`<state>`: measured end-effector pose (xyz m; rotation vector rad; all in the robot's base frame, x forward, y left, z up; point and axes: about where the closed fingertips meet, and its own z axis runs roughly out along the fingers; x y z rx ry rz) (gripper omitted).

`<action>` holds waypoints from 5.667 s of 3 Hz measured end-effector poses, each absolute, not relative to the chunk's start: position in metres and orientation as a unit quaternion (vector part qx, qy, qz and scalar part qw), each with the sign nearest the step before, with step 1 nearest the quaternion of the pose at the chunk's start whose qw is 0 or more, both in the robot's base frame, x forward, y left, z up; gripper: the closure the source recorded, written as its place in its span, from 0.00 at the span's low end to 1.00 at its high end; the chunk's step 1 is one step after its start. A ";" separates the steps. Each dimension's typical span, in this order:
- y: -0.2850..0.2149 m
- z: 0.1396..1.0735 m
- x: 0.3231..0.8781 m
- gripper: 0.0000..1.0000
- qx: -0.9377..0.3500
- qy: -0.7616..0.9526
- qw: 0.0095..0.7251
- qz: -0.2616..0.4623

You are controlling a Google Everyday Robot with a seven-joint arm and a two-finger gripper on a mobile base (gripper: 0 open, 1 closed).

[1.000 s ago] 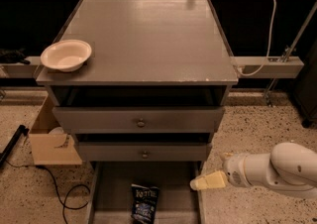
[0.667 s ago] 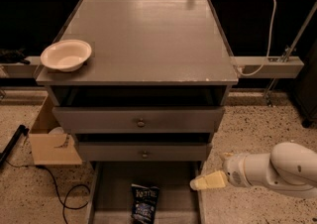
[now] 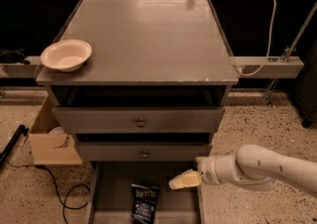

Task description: Pick blue chip bag from bottom drawer and place on counter

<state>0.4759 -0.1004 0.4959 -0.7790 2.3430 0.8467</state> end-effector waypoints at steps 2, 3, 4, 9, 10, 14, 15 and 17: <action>-0.074 0.463 0.479 0.00 -0.287 0.853 0.269 0.342; -0.071 0.463 0.471 0.00 -0.256 0.845 0.301 0.361; -0.072 0.463 0.471 0.00 -0.256 0.845 0.301 0.361; 0.009 0.406 0.478 0.00 -0.268 0.833 0.324 0.359; 0.019 0.389 0.484 0.00 -0.266 0.846 0.311 0.343; 0.012 0.360 0.479 0.00 -0.250 0.870 0.297 0.305; 0.028 0.342 0.475 0.00 -0.253 0.874 0.282 0.306; 0.029 0.315 0.463 0.00 -0.232 0.884 0.265 0.308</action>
Offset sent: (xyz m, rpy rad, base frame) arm 0.0010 0.0239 -0.0412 0.0869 -0.0200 0.0095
